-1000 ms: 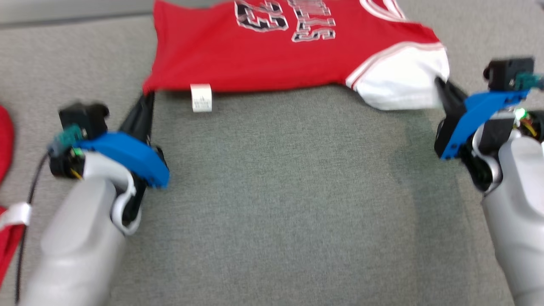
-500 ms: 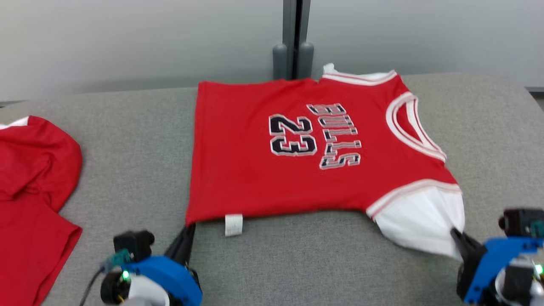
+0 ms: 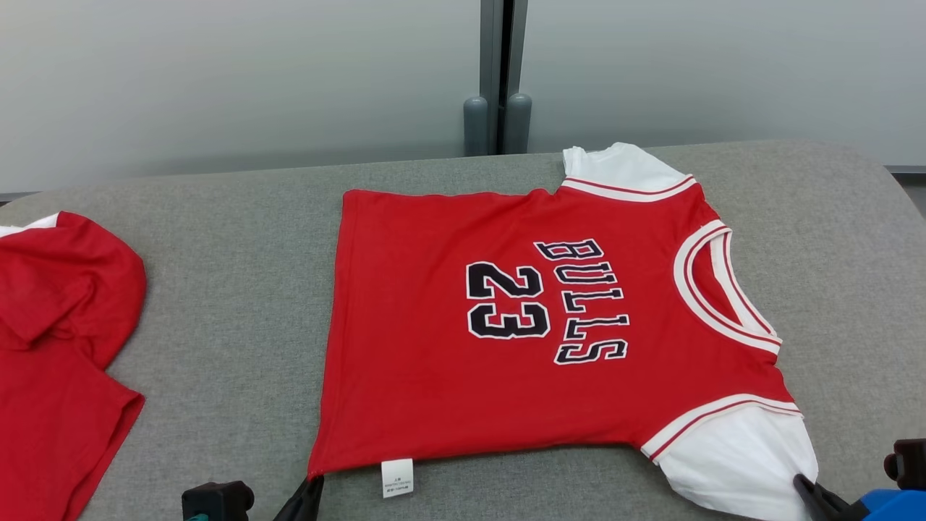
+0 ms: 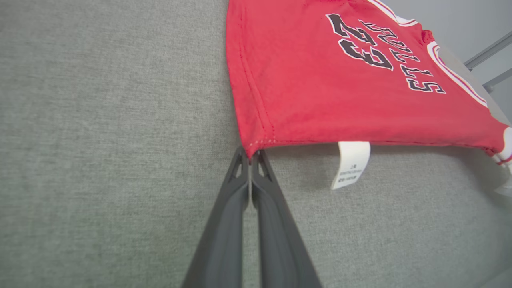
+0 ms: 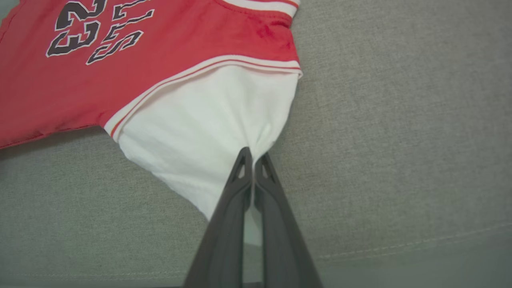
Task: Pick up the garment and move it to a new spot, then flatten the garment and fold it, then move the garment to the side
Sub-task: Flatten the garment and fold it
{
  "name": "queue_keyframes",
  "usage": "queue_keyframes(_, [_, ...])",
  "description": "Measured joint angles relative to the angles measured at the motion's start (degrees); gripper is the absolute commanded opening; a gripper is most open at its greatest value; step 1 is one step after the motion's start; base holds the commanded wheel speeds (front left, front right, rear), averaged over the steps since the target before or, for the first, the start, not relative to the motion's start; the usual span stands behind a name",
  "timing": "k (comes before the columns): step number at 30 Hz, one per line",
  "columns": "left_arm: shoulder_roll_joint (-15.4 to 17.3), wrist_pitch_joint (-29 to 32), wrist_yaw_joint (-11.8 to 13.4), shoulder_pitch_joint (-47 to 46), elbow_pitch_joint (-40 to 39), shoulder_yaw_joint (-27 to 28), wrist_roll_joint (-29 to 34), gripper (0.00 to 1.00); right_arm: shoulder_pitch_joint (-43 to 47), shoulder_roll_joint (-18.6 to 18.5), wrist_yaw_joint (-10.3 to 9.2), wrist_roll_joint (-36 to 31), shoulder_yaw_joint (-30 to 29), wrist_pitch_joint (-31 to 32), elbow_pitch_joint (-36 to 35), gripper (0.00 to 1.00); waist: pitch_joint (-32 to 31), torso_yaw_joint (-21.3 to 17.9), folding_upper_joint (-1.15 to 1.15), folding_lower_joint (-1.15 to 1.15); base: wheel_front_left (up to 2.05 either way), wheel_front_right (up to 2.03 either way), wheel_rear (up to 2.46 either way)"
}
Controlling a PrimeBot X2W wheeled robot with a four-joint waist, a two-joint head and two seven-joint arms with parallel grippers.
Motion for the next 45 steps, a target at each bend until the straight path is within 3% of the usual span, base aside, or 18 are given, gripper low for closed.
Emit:
queue_keyframes(5, [1.6,1.3,0.6,0.3,-4.4,-0.3,0.9,0.0,-0.3,0.0,-0.01,0.6,-0.2,-0.4,-2.0,0.0,-0.1,0.4,0.0,0.0,0.0,0.0,0.0])
queue_keyframes(18, [-0.6,6.2,-1.2,-10.6,-6.0,0.7,-2.0,0.0,-11.8,0.0,0.0,-1.3,0.3,2.2,-6.2,0.0,1.4,0.9,0.01,0.01,0.0,0.0,0.0])
queue_keyframes(27, [-4.1,6.4,-1.9,-18.8,1.3,1.9,-2.7,0.0,-22.9,0.0,-0.01,-1.7,2.0,1.9,2.6,0.0,5.4,0.5,0.01,0.01,0.0,0.0,0.0])
queue_keyframes(35, [-6.0,5.7,-0.2,-25.0,9.1,2.4,-1.7,0.0,-33.6,0.0,-0.01,-2.4,0.8,-4.0,12.8,0.0,9.4,0.3,0.02,0.01,0.0,0.0,0.0])
queue_keyframes(45, [-7.7,3.4,-0.1,-29.2,15.5,2.3,-0.5,0.0,-40.5,-0.6,-0.01,-3.1,1.9,-10.6,23.2,0.0,11.9,0.8,0.02,0.01,0.0,0.0,0.0])
